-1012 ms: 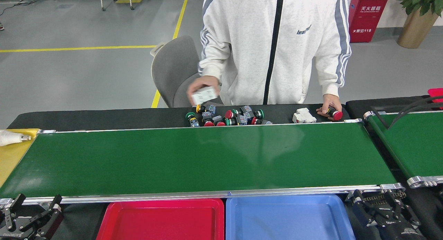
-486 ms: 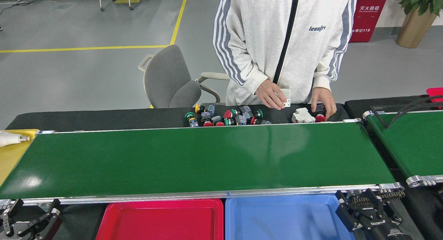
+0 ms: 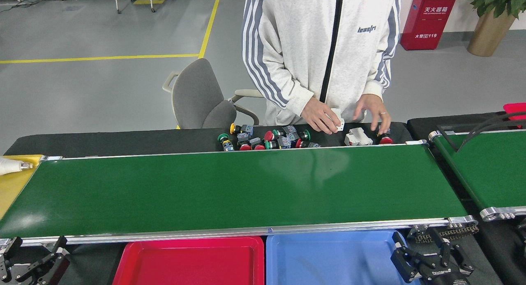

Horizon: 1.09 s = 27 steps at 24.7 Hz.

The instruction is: Pick switch part from conveyor to tray

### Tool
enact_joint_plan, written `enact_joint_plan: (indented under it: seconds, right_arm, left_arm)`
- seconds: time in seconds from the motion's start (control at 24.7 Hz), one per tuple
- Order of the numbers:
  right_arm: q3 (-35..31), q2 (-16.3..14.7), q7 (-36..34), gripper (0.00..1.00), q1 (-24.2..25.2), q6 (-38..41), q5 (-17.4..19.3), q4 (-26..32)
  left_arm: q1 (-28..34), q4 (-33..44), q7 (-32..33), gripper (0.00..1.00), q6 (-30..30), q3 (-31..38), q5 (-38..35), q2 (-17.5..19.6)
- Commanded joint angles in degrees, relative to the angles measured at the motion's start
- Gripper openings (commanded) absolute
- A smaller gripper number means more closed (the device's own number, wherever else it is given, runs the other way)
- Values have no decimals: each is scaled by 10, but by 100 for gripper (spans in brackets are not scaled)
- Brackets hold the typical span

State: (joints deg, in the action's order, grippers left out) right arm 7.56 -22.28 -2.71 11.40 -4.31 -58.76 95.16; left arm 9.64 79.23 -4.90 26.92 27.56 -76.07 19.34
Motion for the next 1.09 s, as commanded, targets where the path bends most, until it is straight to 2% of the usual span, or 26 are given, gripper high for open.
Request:
enact_joint_plan:
  seconds: [0.0,0.2,0.36,1.05]
  right_arm:
    - [-3,-4,-3,99,-2,-8,-3,10]
    - [-3,-6,-5,99,-2,-1,-7,11]
    - [-3,-5,-7,99,-2,5,-36,12]
    - [-3,-4,-7,100,-8,7,-36,7]
  left_arm:
    - [-2,7,-5,100,-4,5,2,3]
    - [-3,8,-5,100,-4,5,2,5]
    - [-4,8,-4,100,-5,6,2,7]
    - [-5,7,-4,100,-5,5,-2,7]
